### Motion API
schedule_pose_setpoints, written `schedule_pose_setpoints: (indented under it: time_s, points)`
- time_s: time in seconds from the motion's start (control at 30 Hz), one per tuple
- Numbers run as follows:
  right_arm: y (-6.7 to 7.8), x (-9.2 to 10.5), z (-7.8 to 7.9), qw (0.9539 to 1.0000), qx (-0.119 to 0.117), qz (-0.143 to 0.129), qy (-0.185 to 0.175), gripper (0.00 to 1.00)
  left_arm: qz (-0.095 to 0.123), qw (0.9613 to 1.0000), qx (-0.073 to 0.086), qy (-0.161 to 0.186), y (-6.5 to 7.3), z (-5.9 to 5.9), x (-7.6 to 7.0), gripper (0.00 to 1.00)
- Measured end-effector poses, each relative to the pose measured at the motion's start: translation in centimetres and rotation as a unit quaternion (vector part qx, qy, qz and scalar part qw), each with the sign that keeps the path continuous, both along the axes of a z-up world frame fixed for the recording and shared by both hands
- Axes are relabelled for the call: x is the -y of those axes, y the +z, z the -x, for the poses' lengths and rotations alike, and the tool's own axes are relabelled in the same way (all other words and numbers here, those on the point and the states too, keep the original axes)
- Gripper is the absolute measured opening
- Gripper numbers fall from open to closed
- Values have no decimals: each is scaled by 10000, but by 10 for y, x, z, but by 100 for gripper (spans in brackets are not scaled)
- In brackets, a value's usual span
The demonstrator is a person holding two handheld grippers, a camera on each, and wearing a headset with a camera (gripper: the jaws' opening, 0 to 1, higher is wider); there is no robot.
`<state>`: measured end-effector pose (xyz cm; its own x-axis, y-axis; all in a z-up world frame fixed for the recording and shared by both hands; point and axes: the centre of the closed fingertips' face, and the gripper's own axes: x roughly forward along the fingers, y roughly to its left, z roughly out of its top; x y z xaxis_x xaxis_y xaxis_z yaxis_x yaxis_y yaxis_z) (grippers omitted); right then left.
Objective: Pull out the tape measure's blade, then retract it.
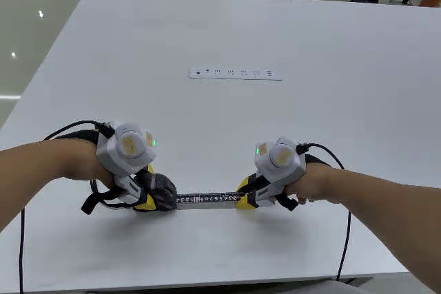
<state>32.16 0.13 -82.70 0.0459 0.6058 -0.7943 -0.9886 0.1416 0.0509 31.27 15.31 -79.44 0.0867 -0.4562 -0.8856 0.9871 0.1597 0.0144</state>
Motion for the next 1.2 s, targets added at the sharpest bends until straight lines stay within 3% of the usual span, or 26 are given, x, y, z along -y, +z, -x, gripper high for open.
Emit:
schedule_pose_setpoints:
  time_s: [1.2]
  points:
    - [1, 28, 0, 9999, -13, 32, -104, 13, -6, 10000, 7, 18, 0, 1, 1, 33]
